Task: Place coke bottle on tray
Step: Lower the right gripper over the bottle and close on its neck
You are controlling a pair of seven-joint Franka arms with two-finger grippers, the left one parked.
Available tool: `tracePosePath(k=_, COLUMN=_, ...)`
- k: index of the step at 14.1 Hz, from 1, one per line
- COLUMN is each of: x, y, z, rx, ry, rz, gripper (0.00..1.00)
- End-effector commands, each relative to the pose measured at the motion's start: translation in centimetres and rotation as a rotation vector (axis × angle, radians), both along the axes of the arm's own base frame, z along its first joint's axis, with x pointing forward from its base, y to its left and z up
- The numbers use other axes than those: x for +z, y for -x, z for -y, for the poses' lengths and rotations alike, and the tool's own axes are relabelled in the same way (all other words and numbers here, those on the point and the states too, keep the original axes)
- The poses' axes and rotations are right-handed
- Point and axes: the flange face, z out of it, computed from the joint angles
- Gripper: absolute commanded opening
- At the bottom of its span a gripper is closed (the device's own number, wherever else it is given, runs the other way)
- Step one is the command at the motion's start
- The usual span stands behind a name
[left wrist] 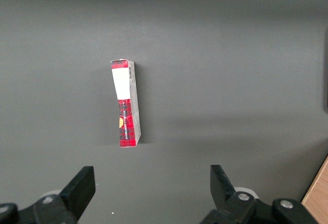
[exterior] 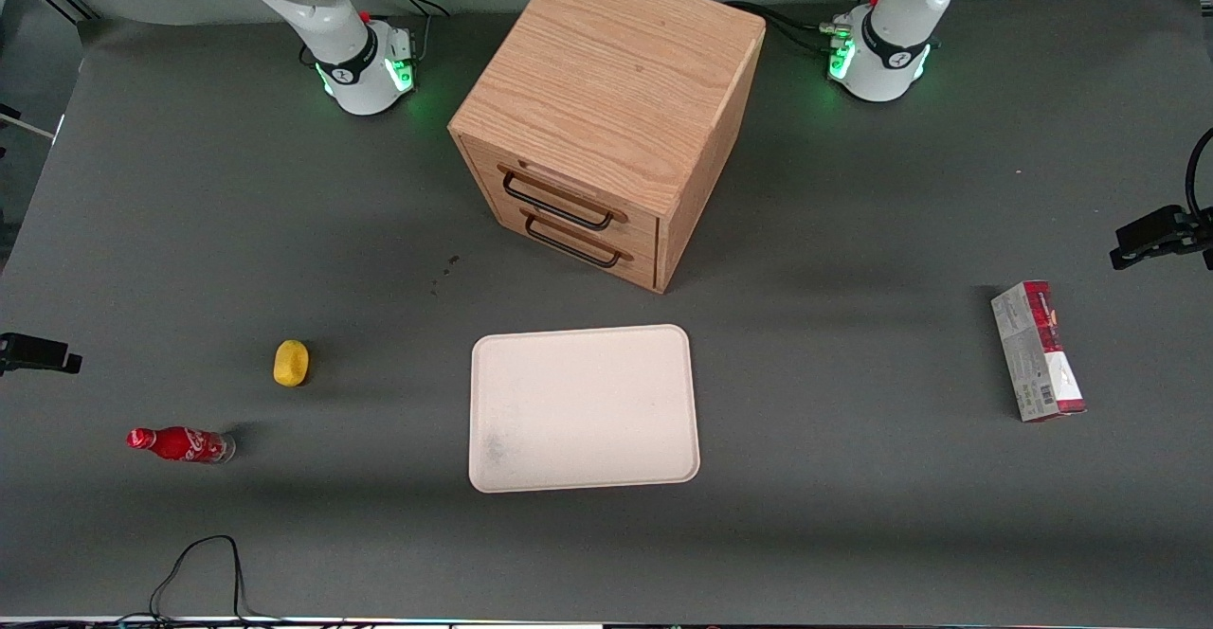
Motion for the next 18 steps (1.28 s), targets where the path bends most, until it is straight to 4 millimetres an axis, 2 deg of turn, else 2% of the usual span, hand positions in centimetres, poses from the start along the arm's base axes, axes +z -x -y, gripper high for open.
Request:
tracePosePath(k=1, x=0.4, y=-0.5, z=0.4, rx=0.019, ry=0.007, rz=0.014, gripper=1.00)
tracePosePath(k=4, x=-2.4, y=-1.0, z=0.6, rx=0.025, ry=0.001, rz=-0.024, gripper=1.00)
tracePosePath(k=7, x=-5.4, y=-2.1, z=1.6, rx=0.000, ry=0.001, rz=-0.023, gripper=1.00)
tracePosePath(k=8, x=-7.8, y=-2.9, z=1.8, rx=-0.004, ry=0.002, rz=-0.025, gripper=1.00)
tracePosePath(k=10, x=-10.5, y=-4.0, z=1.9, rx=0.000, ry=0.005, rz=-0.011, gripper=1.00)
tracePosePath(k=13, x=-13.6, y=-5.6, z=0.6, rx=0.018, ry=0.007, rz=0.019, gripper=1.00)
tracePosePath(k=18, x=-17.6, y=-6.9, z=-0.3, rx=0.032, ry=0.006, rz=0.036, gripper=1.00)
